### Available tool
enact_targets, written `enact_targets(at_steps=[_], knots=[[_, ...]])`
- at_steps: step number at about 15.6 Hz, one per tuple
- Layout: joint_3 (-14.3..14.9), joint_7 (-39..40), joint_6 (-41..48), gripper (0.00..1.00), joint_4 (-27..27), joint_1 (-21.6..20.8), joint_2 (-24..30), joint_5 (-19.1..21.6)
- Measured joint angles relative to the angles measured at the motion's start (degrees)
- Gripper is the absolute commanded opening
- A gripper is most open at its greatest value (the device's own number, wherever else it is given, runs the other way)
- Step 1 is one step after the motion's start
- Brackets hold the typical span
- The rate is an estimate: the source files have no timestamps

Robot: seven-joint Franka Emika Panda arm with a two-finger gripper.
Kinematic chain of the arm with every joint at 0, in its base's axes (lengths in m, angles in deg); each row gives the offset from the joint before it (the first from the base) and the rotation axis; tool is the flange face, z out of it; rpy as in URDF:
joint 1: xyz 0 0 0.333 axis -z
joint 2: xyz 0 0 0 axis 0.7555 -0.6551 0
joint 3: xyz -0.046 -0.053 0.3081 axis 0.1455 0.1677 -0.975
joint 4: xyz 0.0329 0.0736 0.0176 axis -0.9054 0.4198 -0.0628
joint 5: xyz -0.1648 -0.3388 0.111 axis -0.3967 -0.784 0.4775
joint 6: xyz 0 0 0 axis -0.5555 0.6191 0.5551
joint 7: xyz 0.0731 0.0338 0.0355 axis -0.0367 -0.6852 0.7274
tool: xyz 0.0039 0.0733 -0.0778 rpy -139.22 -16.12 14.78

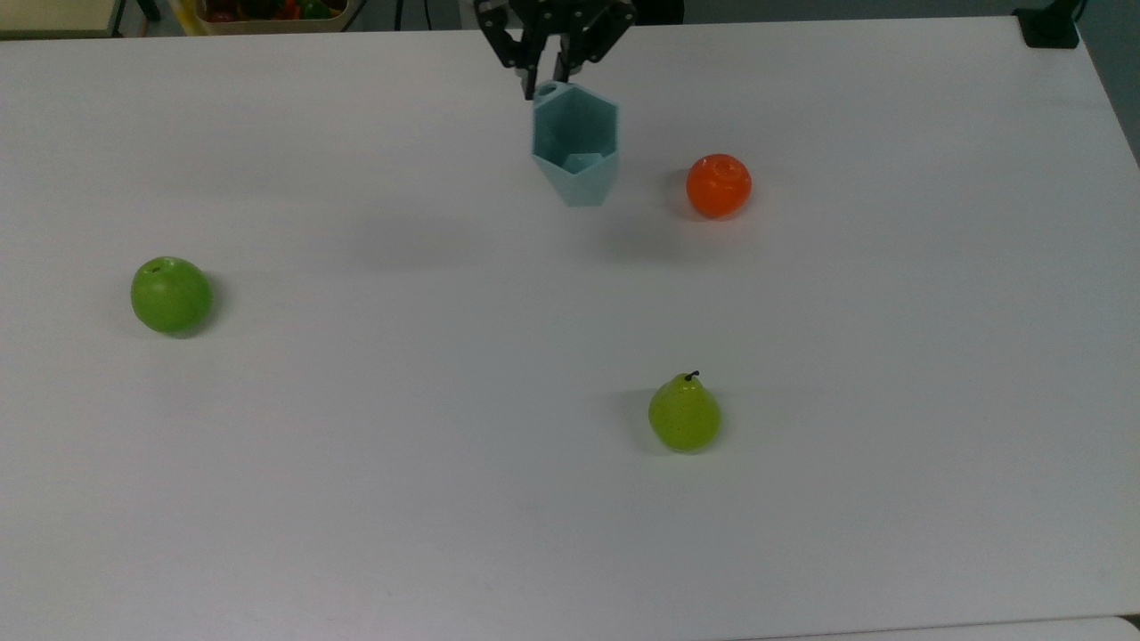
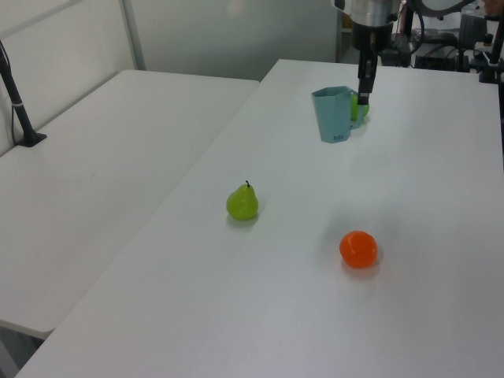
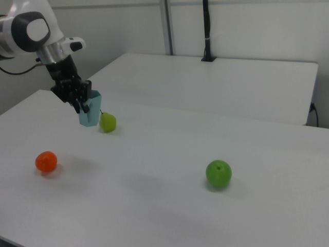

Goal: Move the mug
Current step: 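Lift the mug and carry it past the orange toward the apple, then lower the mug onto the table and open the gripper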

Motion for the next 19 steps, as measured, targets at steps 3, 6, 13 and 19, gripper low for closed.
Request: enact_targets(at_steps=[3,6,13,19], knots=[[1.8,-5.82,0.0,0.0,4.47,0.0,1.62,-0.02],[2.9,-10.62,-1.86,0.0,8.72,0.04,2.23,-0.89],[3.38,-16.36,-11.69,0.0,23.49,1.67,5.84,-4.14],[3.53,-18.53,-17.5,0.0,29.68,4.99,6.54,-5.48]])
